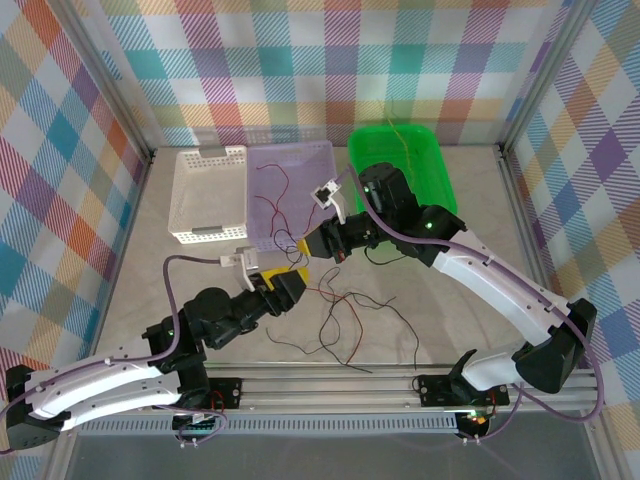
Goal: Untangle the cables
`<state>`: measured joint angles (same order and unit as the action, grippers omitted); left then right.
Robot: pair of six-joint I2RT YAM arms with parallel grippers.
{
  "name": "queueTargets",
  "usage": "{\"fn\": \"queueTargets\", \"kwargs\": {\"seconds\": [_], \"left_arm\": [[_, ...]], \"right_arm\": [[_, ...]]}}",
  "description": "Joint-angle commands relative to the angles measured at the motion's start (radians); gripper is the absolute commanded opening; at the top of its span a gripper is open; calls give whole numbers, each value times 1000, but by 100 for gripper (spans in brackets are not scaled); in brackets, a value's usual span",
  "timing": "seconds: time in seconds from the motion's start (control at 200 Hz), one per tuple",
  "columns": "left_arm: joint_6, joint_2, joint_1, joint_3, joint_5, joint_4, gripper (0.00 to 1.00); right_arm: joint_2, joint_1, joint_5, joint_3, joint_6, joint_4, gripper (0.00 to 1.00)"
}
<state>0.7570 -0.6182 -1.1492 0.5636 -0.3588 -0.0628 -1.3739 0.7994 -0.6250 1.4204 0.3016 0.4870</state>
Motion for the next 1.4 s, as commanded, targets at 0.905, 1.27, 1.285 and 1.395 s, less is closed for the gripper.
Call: {"fn": "queueTargets", "kwargs": {"seconds": [0.905,1.27,1.285,1.395], "left_arm": [[-43,141,-6,76,-145,191,0],[-188,49,84,460,-268,620,0],[-198,45,91,477,-270,630,0],[-282,-3,118,614,-326,722,0]], "right_arm": [[43,-6,62,-108,8,-25,40],[110,-35,233,-241,-54,16,68],[114,-35,246,-250,-59,21,68],[144,-36,347,-324,-82,46,71]]}}
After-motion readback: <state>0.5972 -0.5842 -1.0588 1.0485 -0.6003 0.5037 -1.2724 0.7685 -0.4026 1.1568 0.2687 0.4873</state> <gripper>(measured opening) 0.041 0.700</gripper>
